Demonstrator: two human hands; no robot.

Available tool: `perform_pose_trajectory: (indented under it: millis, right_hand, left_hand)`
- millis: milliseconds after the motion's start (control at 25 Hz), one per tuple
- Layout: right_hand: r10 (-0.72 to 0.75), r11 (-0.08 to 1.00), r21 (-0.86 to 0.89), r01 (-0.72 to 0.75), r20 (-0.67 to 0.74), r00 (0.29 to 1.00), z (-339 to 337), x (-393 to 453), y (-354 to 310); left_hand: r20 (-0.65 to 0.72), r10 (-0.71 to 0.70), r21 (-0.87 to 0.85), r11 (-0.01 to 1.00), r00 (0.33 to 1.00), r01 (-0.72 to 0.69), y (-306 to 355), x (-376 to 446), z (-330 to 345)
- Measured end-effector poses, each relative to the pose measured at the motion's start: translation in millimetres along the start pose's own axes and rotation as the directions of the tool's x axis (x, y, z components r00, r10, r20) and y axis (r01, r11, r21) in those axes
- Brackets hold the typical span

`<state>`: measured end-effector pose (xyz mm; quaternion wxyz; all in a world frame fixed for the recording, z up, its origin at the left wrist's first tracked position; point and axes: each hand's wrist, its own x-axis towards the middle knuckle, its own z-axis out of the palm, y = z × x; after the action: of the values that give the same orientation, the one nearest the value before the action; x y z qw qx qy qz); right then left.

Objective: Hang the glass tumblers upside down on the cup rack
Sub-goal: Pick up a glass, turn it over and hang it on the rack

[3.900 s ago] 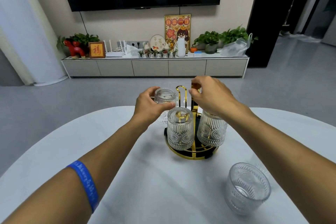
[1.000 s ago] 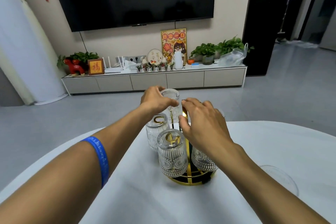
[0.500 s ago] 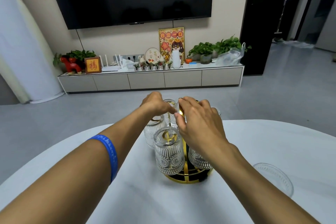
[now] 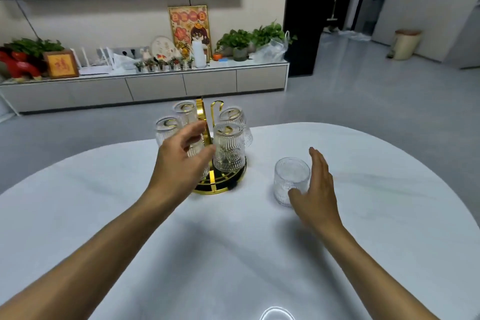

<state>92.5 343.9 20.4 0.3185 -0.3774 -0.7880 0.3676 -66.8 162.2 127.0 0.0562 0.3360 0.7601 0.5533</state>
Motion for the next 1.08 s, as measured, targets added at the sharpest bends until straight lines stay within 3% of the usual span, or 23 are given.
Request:
perform_pose_trajectory:
  millis: [160,320,400,520,640,760,840,960,1080]
  right_hand:
    - [0.264,0.938,0.175,-0.3,0.204,0.943,14.8,8.6,24.4]
    - [0.275,0.951,0.075,-0.299,0.227,0.934,14.9,13.8,37.5]
    - [0.211,0.959,0.138,-0.246,0.229,0.95,11.6,10.7,23.5]
    - [-0.031,0.959,0.278,-0.049,0.276,0.961,5.7,-3.5,-16.9]
    - [-0.233,0.904,0.417,0.099,0.284,0.93,-12.9,-15.8,-50.5]
    - [-0.173,0.748,0.663,-0.03,0.238,0.956,-21.1,-24.9,-73.1]
    - [-0.102,0.617,0.764,-0.19,0.316,0.943,-11.4,-31.1,-83.2]
    - [-0.086,0.412,0.823,-0.392,0.463,0.882,2.5,-37.3,-89.4]
    - [-0.041,0.221,0.862,-0.456,0.476,0.879,1.2,-25.0,-89.9]
  left_hand:
    - [0.114,-0.033,0.057,0.998,0.993,0.026,-1.8,-29.6,33.9]
    - [0.189,-0.053,0.094,0.995,0.98,0.036,-7.3,-29.3,43.2]
    - [0.221,-0.041,0.134,0.991,0.974,0.011,-4.9,-29.2,49.6]
    - [0.254,-0.021,0.167,0.986,0.967,-0.022,5.1,-30.2,52.1]
    - [0.202,-0.052,0.027,0.998,0.978,0.048,17.1,-26.9,35.2]
    - [0.168,-0.12,-0.251,0.955,0.978,0.16,26.4,-25.4,11.5]
    - [0.138,-0.12,-0.346,0.925,0.983,0.161,29.0,-24.3,2.0]
    - [0.123,-0.091,-0.285,0.951,0.988,0.123,26.9,-25.7,-0.5]
    - [0.212,-0.059,-0.326,0.937,0.975,0.128,22.4,-14.4,-5.6]
